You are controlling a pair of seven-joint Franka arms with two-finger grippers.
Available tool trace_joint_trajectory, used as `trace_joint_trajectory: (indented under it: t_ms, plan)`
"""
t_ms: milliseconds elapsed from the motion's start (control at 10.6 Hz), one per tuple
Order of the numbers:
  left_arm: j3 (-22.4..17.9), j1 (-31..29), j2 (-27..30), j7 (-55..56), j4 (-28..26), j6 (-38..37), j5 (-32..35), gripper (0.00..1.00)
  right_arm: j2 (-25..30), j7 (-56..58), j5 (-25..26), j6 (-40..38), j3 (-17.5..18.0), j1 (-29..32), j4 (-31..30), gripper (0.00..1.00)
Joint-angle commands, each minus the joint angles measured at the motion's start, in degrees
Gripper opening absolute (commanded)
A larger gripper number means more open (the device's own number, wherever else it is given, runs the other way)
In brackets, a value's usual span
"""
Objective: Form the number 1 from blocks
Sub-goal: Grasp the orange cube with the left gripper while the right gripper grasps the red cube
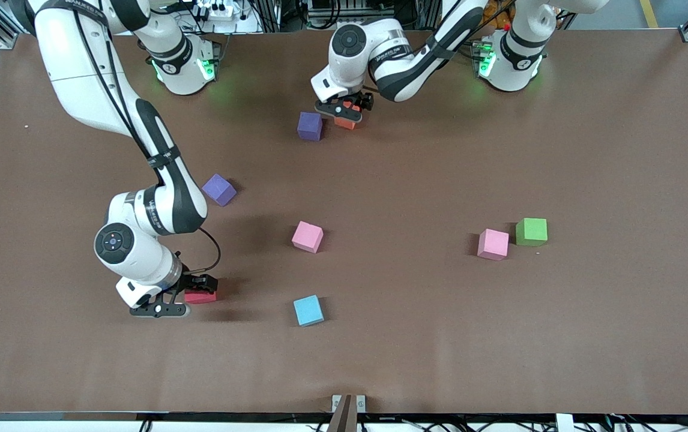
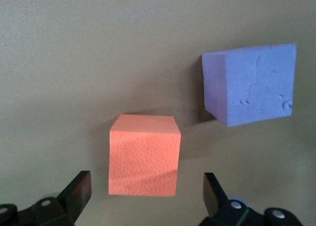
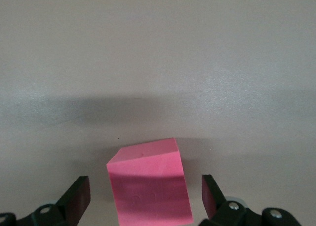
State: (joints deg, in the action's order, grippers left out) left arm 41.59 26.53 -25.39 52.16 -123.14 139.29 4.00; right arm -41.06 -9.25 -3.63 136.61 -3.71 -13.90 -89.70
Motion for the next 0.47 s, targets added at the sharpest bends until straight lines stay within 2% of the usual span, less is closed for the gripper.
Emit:
trace_joint_trajectory:
  t_ms: [0, 282, 376]
  plan:
    - [-4.13, 3.96, -1.32, 1.98, 0.53, 2.46, 2.15, 1.00, -0.87, -0.33, -0.68, 0.67, -0.42, -0.43, 1.19, 1.00]
    - [-5.29, 4.93, -3.16, 1.98, 0.70, 3.09, 2.15, 1.00, -1.22, 0.28, -0.50, 0.94, -0.42, -0.52, 0.76, 1.00]
    - [-5.38, 5.37, -3.69, 1.98, 0.62, 3.96, 2.15, 0.86, -1.39, 0.46, -0.16, 0.94, -0.42, -0.52, 0.67, 1.00]
